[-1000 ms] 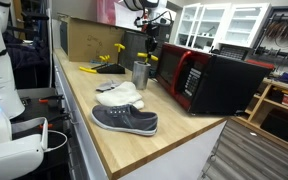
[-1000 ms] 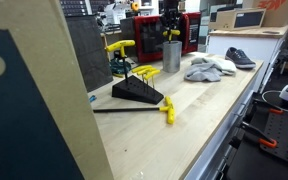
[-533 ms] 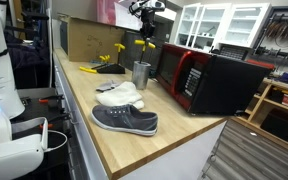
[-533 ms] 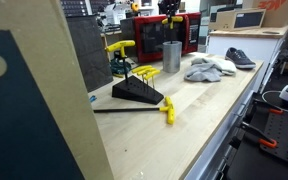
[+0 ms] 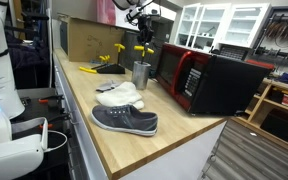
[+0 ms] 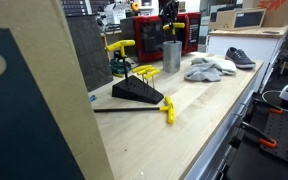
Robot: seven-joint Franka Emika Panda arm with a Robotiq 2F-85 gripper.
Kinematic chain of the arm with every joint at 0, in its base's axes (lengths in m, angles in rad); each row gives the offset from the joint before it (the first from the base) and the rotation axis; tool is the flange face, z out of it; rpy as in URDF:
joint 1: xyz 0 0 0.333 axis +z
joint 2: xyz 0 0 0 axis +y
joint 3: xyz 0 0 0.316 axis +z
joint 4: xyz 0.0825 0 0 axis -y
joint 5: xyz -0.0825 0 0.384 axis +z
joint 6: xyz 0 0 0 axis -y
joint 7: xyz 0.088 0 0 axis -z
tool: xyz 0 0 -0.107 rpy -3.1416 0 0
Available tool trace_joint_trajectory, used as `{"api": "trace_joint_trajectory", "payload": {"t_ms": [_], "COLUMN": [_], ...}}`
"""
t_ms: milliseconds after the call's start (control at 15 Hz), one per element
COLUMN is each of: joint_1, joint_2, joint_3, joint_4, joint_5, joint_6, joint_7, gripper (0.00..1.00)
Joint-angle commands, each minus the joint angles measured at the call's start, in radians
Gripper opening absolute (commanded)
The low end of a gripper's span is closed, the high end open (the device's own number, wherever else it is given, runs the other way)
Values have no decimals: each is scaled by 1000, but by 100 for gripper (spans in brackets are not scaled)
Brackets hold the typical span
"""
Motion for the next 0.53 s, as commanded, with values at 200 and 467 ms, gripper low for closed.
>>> {"api": "trace_joint_trajectory", "payload": {"t_ms": [200, 467], "joint_1": [4, 5], "joint_2": [55, 69], "joint_3": [-9, -13], "joint_4": [-12, -32], "joint_5": [-30, -24], "joint_6": [59, 90], "joint_7": [79, 91], "gripper": [6, 6]}}
